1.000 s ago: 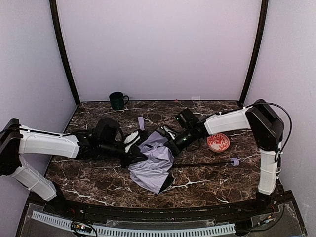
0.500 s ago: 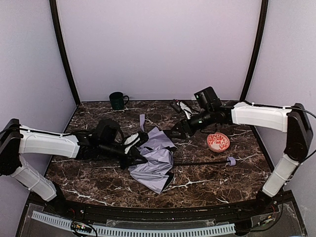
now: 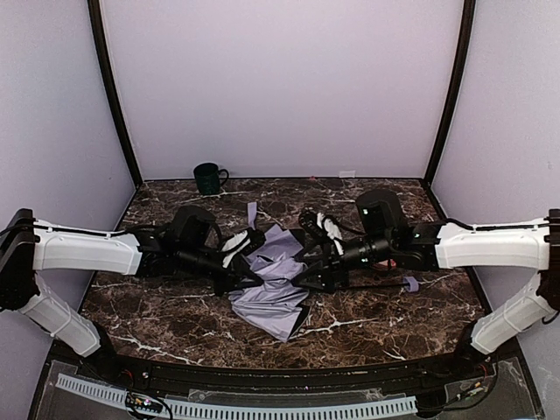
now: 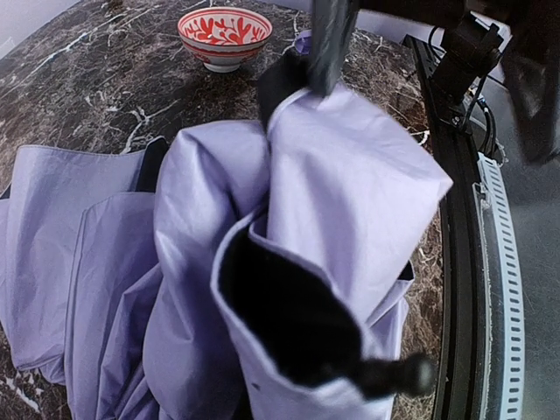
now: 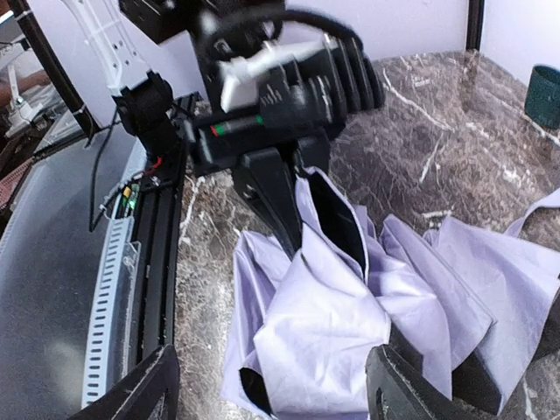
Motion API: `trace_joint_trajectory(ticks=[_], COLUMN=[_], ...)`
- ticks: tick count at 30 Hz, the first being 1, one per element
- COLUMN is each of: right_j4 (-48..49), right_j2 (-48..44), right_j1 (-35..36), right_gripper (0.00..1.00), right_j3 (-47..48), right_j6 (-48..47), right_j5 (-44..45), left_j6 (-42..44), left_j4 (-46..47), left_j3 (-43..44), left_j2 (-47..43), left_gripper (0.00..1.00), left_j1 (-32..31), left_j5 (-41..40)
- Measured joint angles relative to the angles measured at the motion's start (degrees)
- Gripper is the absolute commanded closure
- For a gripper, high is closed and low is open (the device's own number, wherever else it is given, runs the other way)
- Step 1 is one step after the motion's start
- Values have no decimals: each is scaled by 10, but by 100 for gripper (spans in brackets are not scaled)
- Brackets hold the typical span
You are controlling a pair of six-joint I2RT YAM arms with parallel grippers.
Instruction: Put away the umbrella
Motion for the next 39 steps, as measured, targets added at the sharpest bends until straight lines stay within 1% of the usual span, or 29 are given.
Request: trace_joint_trajectory(ticks=[2, 3, 4, 6, 7, 8, 10, 11, 12, 13, 16, 18, 22, 25, 28, 30, 32, 36, 38, 39], right_j4=[4, 5, 4, 5, 5, 6, 6, 6, 6, 7, 9, 16, 51, 65, 66, 61, 59, 60, 59, 56], right_j2=[41, 58, 77, 115, 129, 140, 167, 175, 185, 195, 220, 235, 268, 306, 366, 406, 435, 463, 465, 466], right_j1=[7, 8, 9, 9, 9, 9, 8, 8, 6, 4, -13, -33, -76, -98, -111, -117, -118, -122, -123, -123], right_gripper=[30, 34, 43, 69, 78, 86, 100, 100, 100, 100, 100, 100, 100, 100, 100, 100, 98, 95, 94, 94], right_j3=[8, 12, 18, 36, 44, 53, 77, 85, 95, 103, 120, 123, 122, 136, 177, 205, 220, 229, 231, 233], right_j6=[-8, -10, -13, -13, -17, -18, -9, -9, 0, 9, 45, 77, 155, 201, 230, 238, 238, 232, 227, 221], right_j5=[10, 17, 25, 39, 40, 40, 35, 31, 26, 19, -3, -18, -53, -68, -82, -91, -101, -136, -146, -149], left_j6=[0, 0, 0, 0, 0, 0, 1, 2, 3, 6, 3, 12, 35, 70, 104, 121, 140, 172, 186, 191], left_j4=[0, 0, 0, 0, 0, 0, 0, 2, 5, 7, 7, -2, -38, -50, -52, -52, -49, -52, -59, -62], left_j3=[0, 0, 0, 0, 0, 0, 0, 0, 1, 4, 21, 37, 78, 84, 80, 79, 78, 88, 103, 112], left_j2=[0, 0, 0, 0, 0, 0, 0, 1, 2, 3, 7, 8, -2, -38, -68, -66, -47, 31, 79, 101], left_gripper=[100, 100, 100, 100, 98, 93, 72, 57, 45, 37, 19, 15, 14, 14, 14, 13, 13, 13, 18, 23], left_j1=[0, 0, 0, 0, 0, 1, 3, 5, 5, 6, 6, 6, 3, -7, -21, -26, -27, -27, -26, -26], left_j5=[7, 13, 18, 30, 34, 39, 43, 44, 45, 45, 29, 4, -60, -101, -114, -114, -116, -128, -135, -137])
